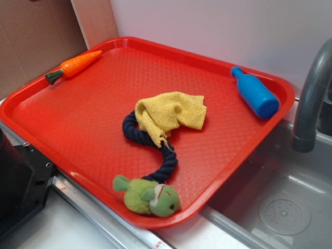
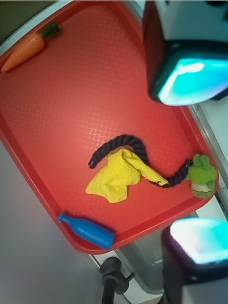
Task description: Grab the blue bottle.
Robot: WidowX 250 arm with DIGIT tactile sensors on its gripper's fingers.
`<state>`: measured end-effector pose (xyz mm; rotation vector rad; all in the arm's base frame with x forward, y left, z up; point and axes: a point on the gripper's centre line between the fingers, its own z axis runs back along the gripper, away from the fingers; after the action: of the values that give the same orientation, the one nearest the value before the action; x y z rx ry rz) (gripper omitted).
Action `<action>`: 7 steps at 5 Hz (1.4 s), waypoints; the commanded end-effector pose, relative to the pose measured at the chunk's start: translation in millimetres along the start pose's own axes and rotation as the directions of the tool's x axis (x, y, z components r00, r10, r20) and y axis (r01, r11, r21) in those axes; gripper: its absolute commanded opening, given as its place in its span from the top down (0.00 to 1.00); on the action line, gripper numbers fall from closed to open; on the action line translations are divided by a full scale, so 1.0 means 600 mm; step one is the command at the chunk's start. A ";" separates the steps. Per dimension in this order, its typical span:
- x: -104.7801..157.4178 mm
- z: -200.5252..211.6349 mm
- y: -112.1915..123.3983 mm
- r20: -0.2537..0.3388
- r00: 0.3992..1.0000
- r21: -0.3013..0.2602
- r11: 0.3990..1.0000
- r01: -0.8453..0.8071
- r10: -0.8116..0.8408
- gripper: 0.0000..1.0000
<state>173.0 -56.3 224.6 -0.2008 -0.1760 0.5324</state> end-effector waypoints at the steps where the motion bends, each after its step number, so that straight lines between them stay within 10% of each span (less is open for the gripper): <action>1: 0.039 -0.050 -0.043 -0.021 1.000 0.041 0.999 0.020 -0.020 0.00; 4: 0.129 -0.242 -0.162 0.114 0.985 0.098 0.988 0.121 -0.132 0.00; 7: 0.093 -0.341 -0.218 0.037 0.989 0.086 0.986 0.140 -0.143 0.00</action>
<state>319.1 -162.6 44.9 -0.0622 -0.1654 0.4041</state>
